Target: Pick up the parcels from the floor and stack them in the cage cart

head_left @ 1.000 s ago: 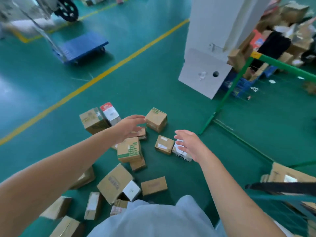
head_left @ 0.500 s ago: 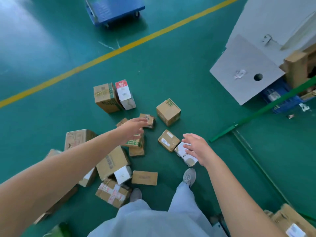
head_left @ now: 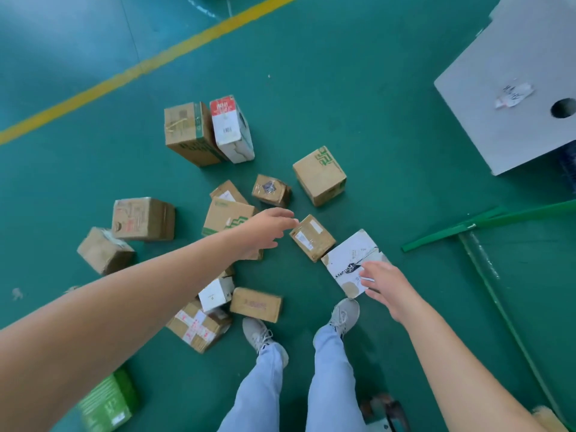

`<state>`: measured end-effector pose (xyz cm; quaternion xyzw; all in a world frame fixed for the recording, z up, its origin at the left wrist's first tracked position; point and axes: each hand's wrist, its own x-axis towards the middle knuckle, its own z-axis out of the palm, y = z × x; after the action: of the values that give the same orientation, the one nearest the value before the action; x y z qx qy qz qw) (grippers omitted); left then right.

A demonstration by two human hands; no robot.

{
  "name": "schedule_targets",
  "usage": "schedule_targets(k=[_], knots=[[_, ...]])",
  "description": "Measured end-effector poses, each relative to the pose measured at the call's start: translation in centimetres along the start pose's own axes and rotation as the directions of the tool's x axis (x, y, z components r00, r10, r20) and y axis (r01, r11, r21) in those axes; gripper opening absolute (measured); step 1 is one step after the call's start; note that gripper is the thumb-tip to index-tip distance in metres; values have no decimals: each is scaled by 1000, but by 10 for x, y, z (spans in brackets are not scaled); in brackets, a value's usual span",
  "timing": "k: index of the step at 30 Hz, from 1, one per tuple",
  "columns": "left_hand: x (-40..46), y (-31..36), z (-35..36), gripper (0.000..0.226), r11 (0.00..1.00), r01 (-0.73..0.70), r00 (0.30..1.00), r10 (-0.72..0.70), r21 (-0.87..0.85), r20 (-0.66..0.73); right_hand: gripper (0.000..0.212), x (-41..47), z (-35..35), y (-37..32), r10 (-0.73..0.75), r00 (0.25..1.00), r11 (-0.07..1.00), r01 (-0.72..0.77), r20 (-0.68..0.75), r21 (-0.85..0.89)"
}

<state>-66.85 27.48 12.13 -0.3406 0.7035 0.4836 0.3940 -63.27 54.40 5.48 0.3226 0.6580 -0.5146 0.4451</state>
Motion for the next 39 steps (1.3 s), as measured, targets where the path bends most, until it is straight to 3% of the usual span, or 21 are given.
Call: schedule_targets(k=[7,12,18,27,34,39], knots=[[12,-45,-51,40,969,60,995,-78,-238,-65,12,16,66,-28,12,997,990,0,79,-142],[-7,-78,-116,31,943,17,992,-57,-332,-110,33,-3,136,-77,-51,991,973,76,122,-216],[-27,-135,-210,24,889,-34,990,-31,-457,-135,20,-31,241,-122,-112,981,946,154,159,-286],[-42,-195,-340,40,851,-79,977,-36,-519,-208,24,-43,375,-171,-181,955,921,249,237,-299],[-29,-189,-388,39,837,-89,975,-37,-539,-219,28,-30,412,-204,-157,964,924,220,216,-313],[11,-160,-430,40,810,-121,969,-29,-574,-246,33,7,443,-262,-160,957,917,235,243,-323]])
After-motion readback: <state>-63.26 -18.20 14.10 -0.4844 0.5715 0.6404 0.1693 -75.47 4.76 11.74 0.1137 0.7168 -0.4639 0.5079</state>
